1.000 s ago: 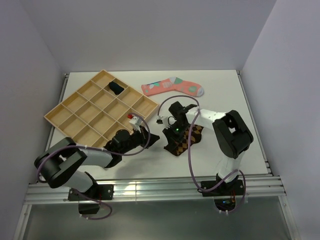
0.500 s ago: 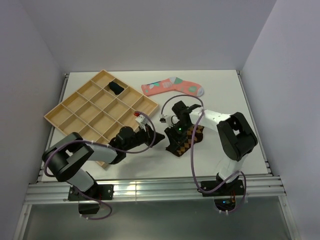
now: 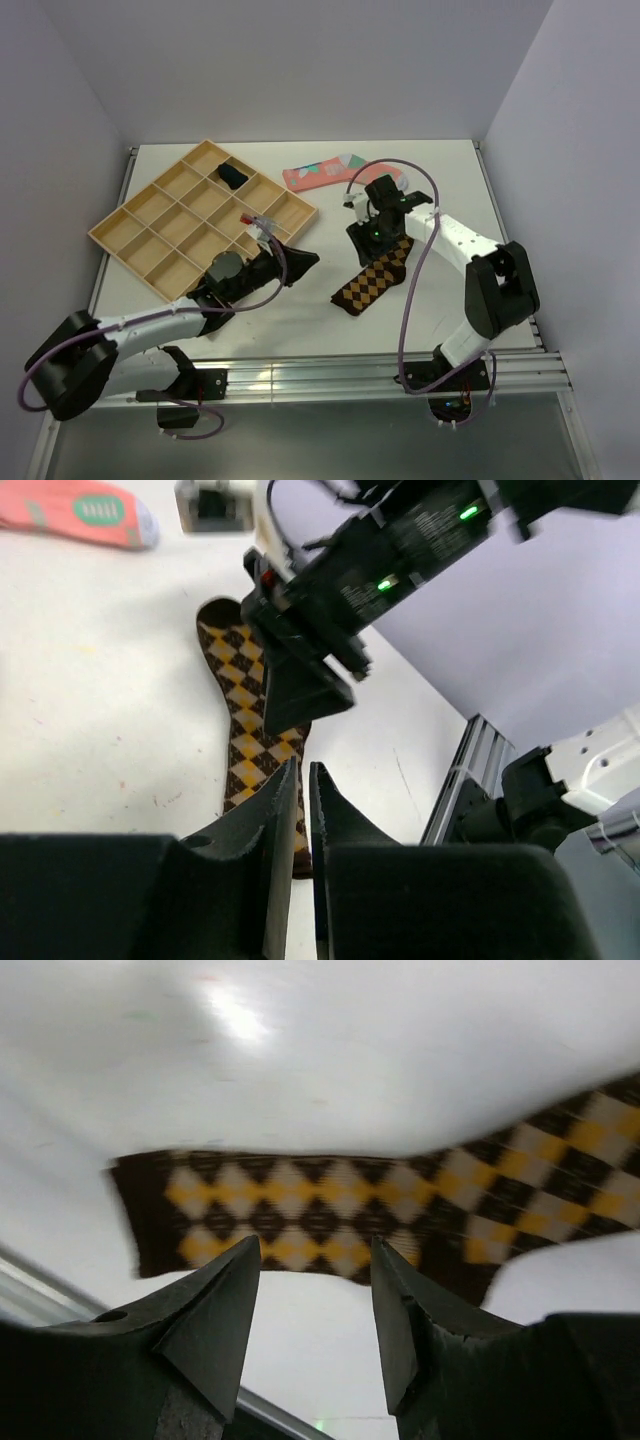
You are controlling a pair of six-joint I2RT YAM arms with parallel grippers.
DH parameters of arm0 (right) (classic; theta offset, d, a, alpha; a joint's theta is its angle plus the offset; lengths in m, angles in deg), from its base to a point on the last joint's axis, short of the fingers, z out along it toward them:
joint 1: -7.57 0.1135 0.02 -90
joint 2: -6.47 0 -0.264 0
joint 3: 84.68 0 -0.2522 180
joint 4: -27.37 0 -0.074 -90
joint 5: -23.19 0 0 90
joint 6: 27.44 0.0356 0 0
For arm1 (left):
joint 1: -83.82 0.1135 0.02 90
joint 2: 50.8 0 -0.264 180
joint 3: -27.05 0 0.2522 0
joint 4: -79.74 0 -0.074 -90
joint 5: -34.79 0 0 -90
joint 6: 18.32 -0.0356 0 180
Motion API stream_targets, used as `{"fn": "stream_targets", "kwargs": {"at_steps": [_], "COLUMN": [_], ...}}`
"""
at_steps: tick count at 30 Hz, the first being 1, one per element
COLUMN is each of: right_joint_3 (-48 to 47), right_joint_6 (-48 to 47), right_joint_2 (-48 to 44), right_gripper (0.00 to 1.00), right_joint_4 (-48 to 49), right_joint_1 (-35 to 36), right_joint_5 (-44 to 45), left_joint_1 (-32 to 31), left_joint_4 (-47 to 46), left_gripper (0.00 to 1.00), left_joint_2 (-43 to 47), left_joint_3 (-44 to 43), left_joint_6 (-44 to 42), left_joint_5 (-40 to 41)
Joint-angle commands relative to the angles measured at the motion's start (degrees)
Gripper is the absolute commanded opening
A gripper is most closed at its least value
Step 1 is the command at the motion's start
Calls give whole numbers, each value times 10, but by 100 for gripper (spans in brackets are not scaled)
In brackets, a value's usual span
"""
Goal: Roll the socks
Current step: Roll the sock at the center of the board.
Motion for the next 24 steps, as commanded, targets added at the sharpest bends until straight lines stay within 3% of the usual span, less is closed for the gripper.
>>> {"fn": "stream_targets", "kwargs": {"at_steps": [1, 12, 24], "right_joint_3": [-15, -24, -59], "right_joint_6": [-2, -44, -99], "right_joint_2": [34, 121, 194], "right_gripper": [55, 53, 52], "right_joint_4": [-8, 5, -9], "right_joint_1": [-26, -42, -36], "right_joint_5": [93, 118, 87], "left_joint_1": [3, 3, 3], "left_joint_4": [67, 183, 214], "left_gripper": [16, 21, 22], "left_joint_2": [69, 214, 247], "left_joint_3": [-14, -23, -31], "left_joint_6": [-24, -50, -55], "left_joint_5": [35, 70, 85]}}
